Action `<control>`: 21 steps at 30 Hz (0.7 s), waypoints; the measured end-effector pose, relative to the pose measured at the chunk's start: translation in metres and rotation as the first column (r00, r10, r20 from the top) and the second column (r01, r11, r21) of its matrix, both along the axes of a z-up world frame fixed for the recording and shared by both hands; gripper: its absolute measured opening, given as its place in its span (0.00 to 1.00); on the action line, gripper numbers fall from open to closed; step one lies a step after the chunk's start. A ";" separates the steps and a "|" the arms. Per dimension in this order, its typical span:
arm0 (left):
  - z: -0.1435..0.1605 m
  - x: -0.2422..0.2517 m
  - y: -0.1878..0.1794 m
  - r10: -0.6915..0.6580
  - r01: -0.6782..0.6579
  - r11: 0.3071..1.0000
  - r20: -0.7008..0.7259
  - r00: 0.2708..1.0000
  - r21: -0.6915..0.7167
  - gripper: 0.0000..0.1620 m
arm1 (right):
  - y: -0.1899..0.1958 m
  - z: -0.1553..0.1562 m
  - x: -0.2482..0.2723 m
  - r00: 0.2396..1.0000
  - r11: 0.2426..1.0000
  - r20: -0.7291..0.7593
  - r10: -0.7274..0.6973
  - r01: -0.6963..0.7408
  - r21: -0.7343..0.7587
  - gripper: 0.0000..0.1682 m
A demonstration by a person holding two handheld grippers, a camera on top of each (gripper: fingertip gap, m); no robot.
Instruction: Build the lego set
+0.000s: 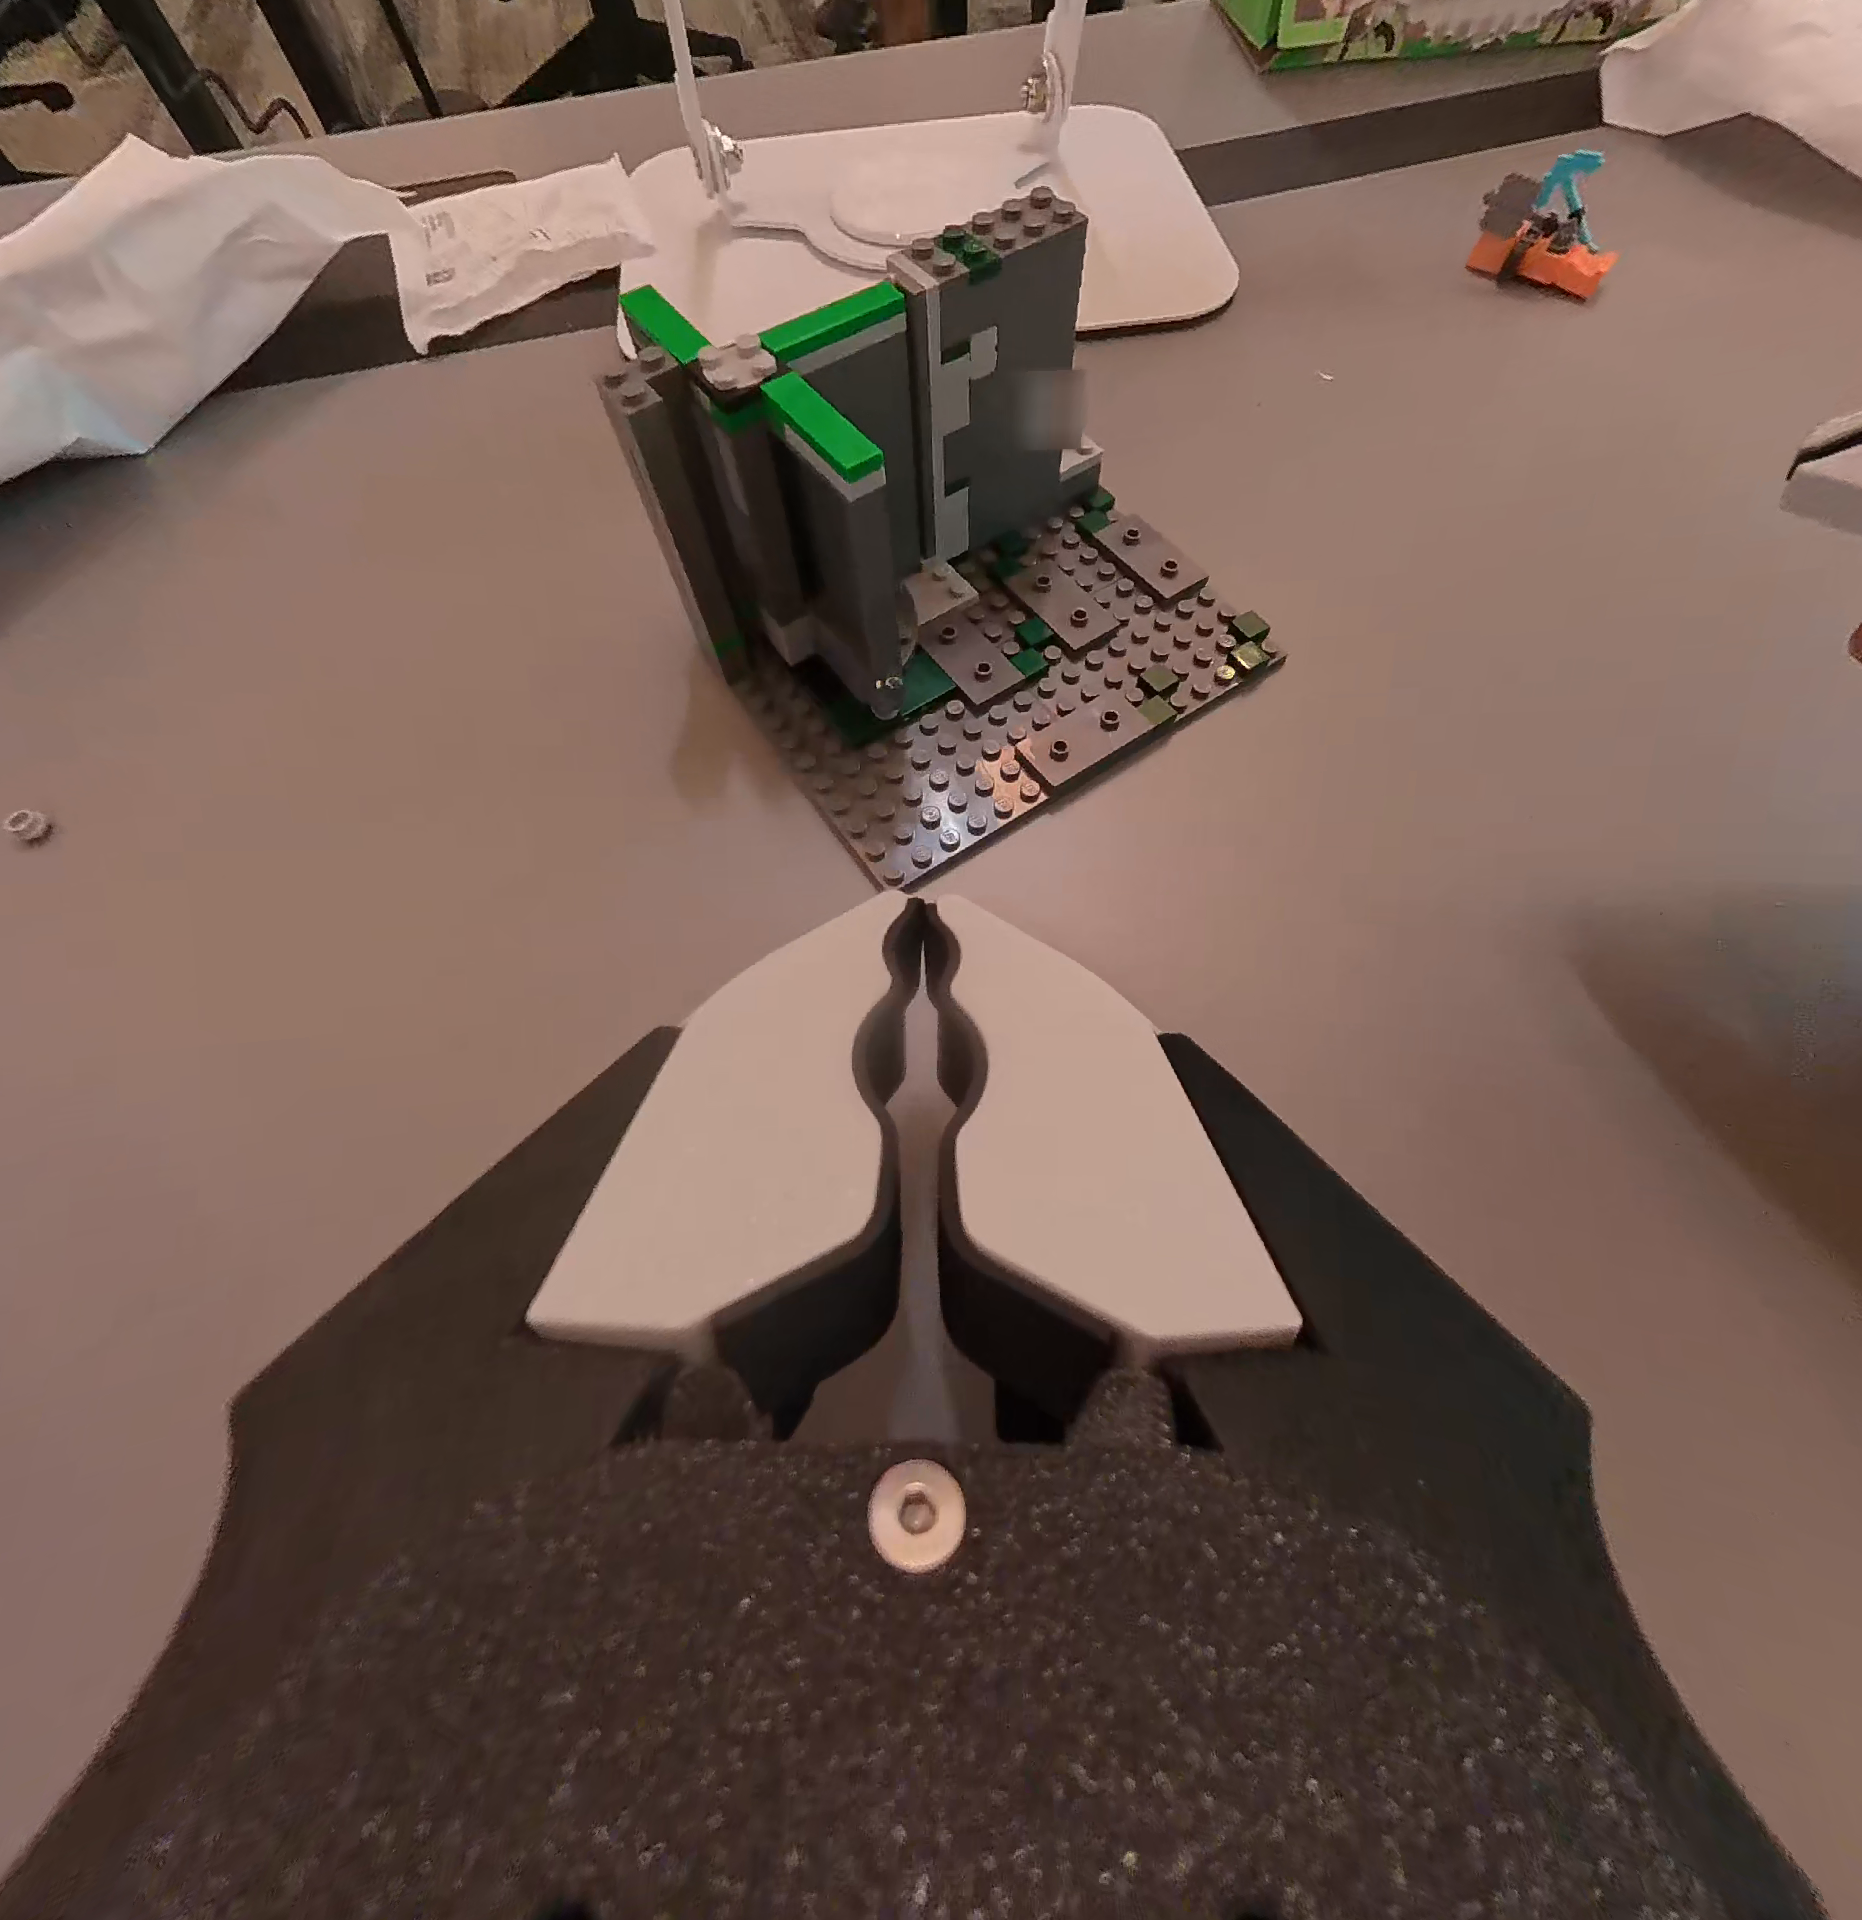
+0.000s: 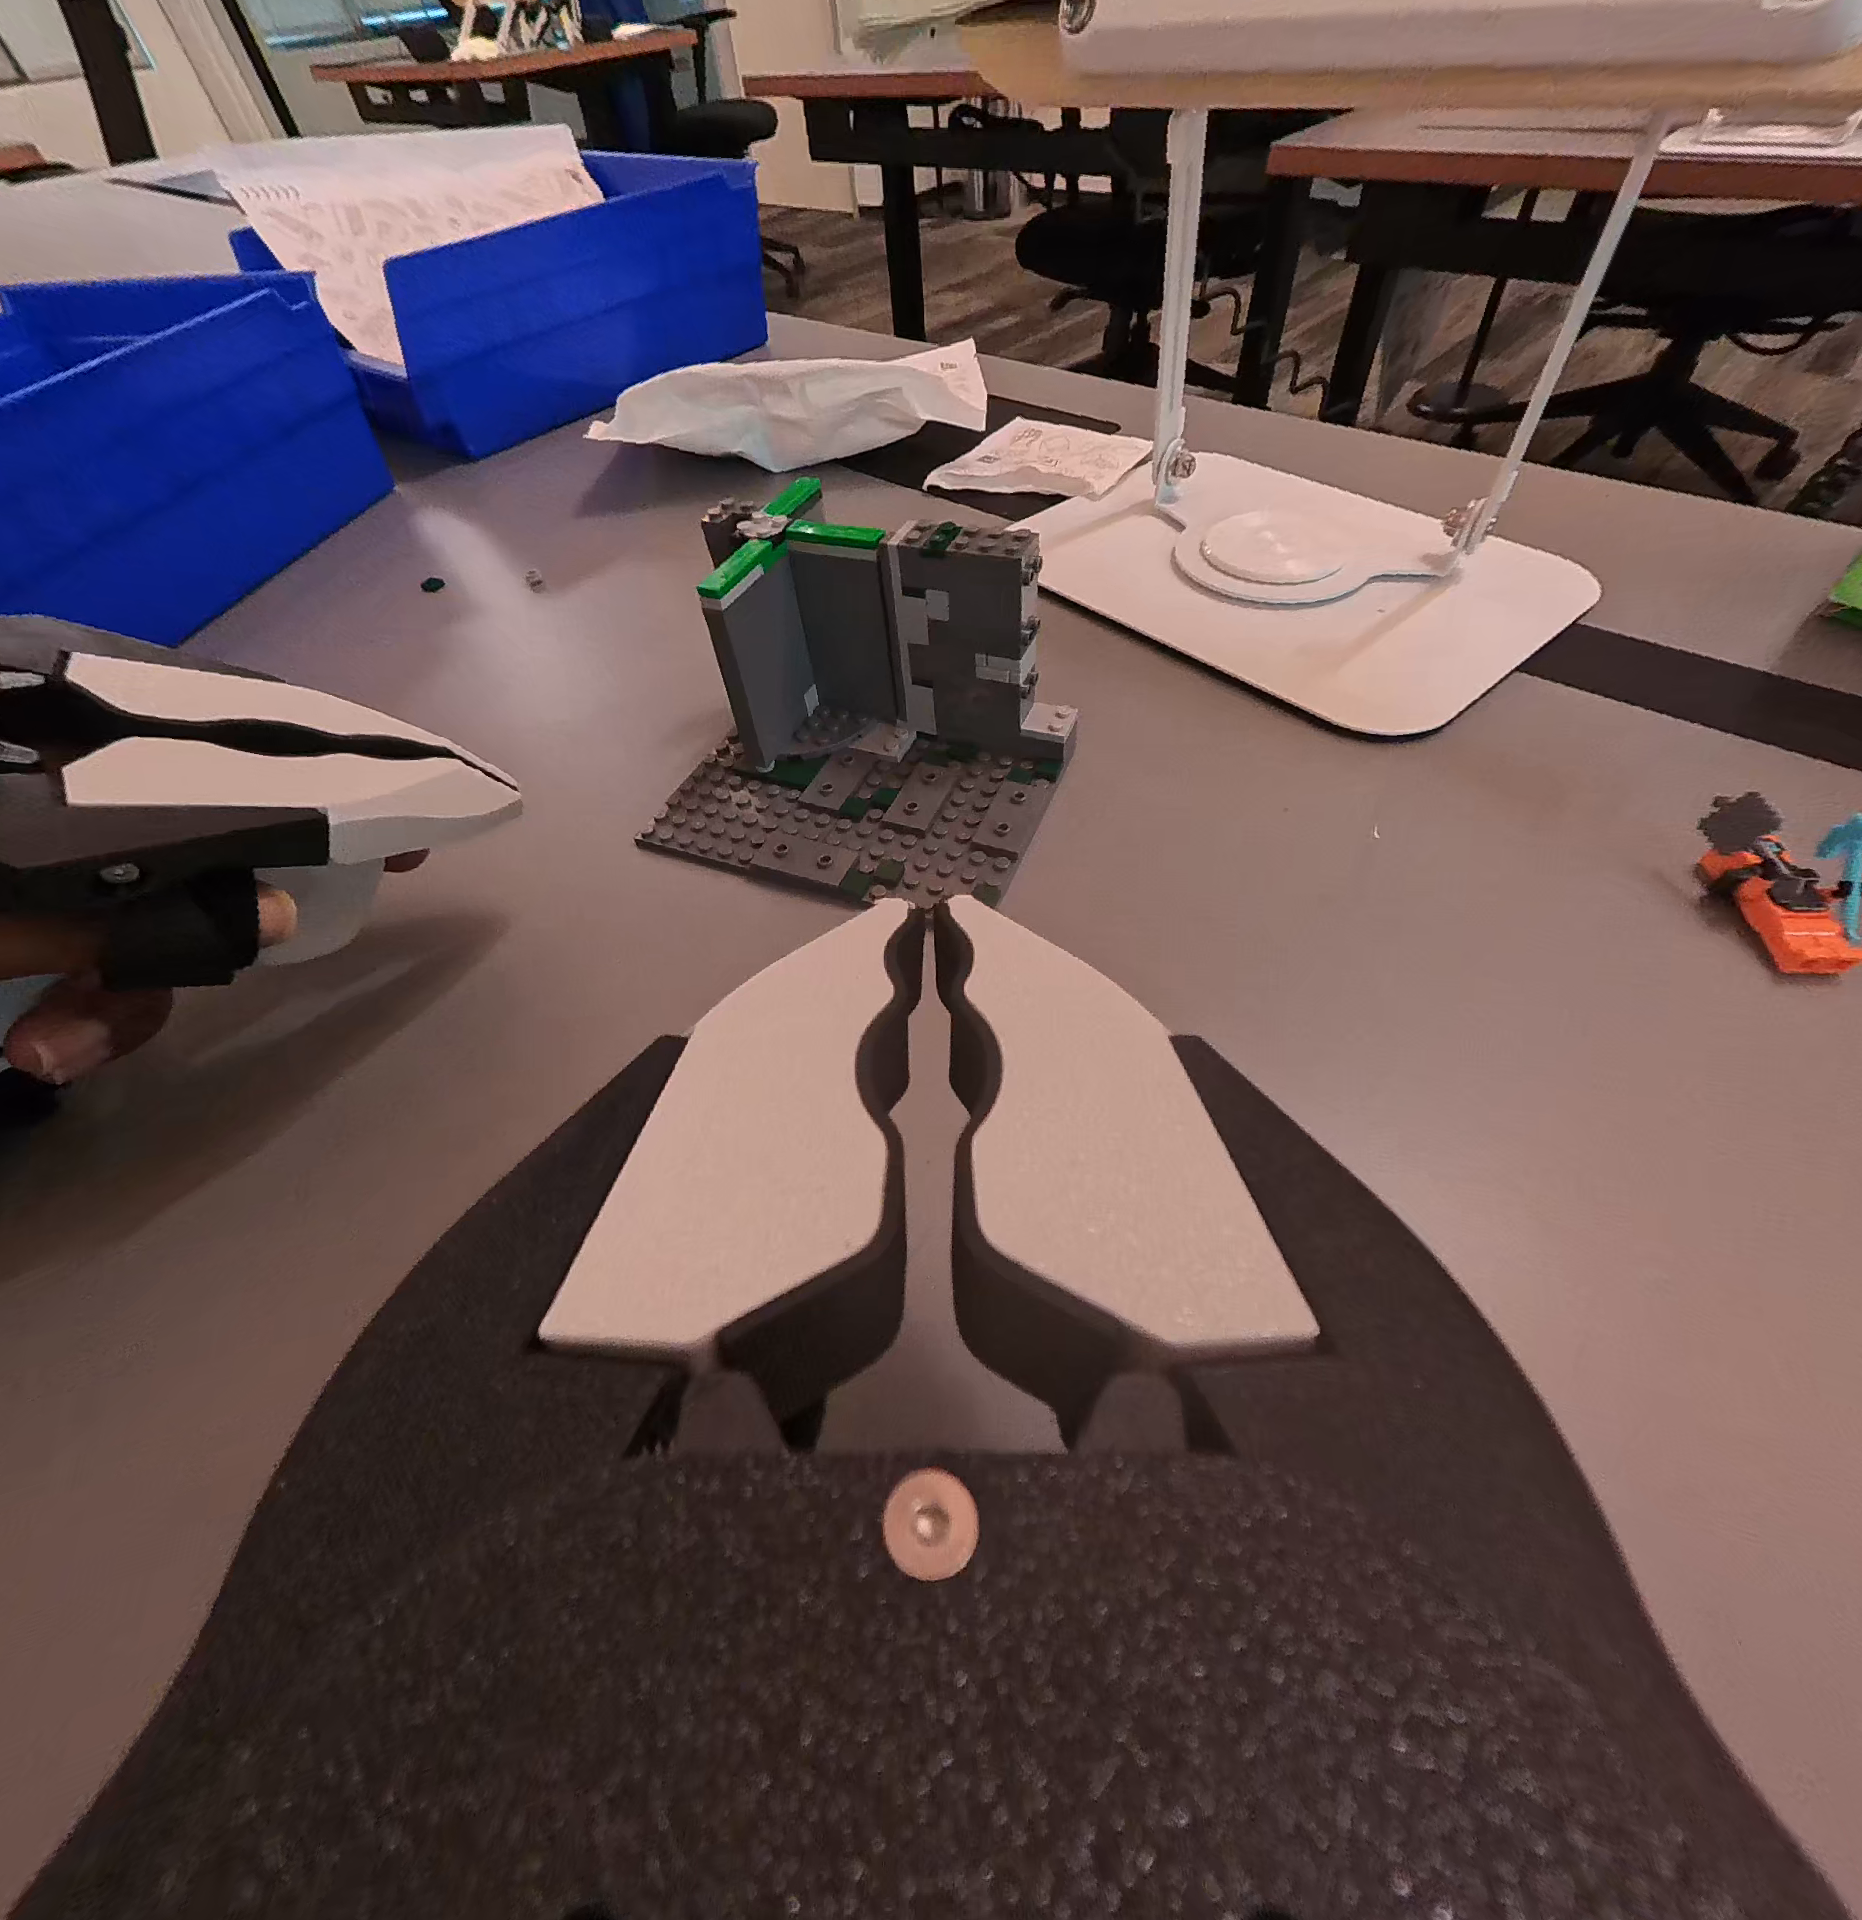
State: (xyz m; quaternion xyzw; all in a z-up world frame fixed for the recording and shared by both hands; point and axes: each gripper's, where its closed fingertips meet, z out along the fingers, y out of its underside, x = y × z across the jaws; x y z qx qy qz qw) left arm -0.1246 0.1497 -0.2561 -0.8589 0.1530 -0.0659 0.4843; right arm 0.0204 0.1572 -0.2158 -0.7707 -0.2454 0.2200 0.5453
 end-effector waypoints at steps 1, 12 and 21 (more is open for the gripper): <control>0.000 0.000 0.000 0.001 -0.001 1.000 -0.004 1.000 0.004 0.00 | 0.000 0.000 0.000 1.000 1.000 0.003 -0.004 0.004 0.003 0.01; 0.002 -0.001 0.001 0.003 -0.004 1.000 0.004 1.000 0.021 0.00 | 0.001 -0.006 -0.002 1.000 1.000 0.015 -0.004 0.004 -0.006 0.01; 0.002 0.001 0.001 -0.002 0.002 1.000 0.004 1.000 0.022 0.00 | -0.001 -0.007 -0.003 1.000 1.000 0.005 0.010 -0.009 -0.018 0.01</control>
